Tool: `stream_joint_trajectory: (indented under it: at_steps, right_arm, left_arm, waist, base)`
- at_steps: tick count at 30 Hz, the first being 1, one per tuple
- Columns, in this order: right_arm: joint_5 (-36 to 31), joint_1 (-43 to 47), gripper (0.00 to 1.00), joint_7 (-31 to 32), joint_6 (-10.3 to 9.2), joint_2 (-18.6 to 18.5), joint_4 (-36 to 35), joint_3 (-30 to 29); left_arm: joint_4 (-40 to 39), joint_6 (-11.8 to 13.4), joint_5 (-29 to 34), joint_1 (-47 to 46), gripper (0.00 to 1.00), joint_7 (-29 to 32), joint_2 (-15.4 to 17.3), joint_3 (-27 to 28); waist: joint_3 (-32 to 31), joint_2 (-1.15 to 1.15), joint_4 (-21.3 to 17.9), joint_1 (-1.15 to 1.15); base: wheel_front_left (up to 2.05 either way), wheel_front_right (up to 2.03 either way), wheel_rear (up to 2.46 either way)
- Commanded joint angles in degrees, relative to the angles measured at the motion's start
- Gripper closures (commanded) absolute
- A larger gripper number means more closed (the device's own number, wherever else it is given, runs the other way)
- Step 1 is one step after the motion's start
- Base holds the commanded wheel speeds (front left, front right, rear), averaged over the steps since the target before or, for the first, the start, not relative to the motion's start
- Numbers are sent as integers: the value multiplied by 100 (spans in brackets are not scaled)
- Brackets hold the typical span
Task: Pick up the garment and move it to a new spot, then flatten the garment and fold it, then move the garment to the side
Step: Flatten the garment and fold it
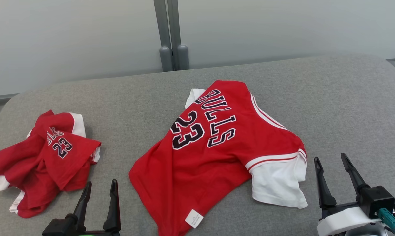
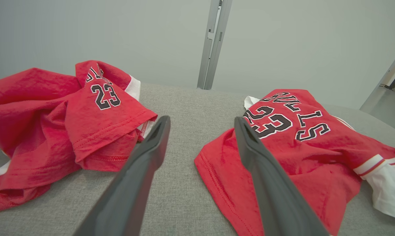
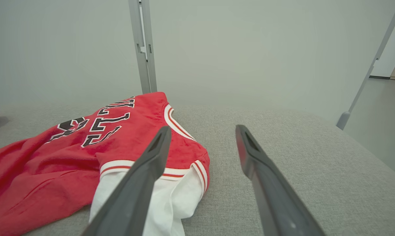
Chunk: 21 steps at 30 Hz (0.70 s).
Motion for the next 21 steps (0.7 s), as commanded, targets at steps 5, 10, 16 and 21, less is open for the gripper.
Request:
stream_joint_trajectory:
  at_steps: [5, 10, 16, 21]
  right_arm:
    - [-28, -43, 0, -18, 1, 22, 29, 44]
    - [-20, -77, 0, -18, 1, 31, 29, 78]
    - [-3, -76, 0, -18, 1, 30, 50, 83]
    - [4, -73, 0, -18, 1, 38, 53, 83]
  left_arm:
    - [19, -1, 43, 44, 0, -3, 55, 26]
    - [16, -1, 36, 58, 0, -3, 62, 42]
    - [33, -1, 27, 55, 0, -3, 68, 57]
    - [62, -1, 20, 75, 0, -4, 79, 44]
  waist:
    - [-7, 0, -52, 0]
    - [9, 0, -78, 0]
    - [14, 0, -88, 0]
    - [15, 0, -103, 0]
  base:
    - [0, 0, 0]
    - [0, 0, 0]
    - [0, 0, 0]
    - [0, 0, 0]
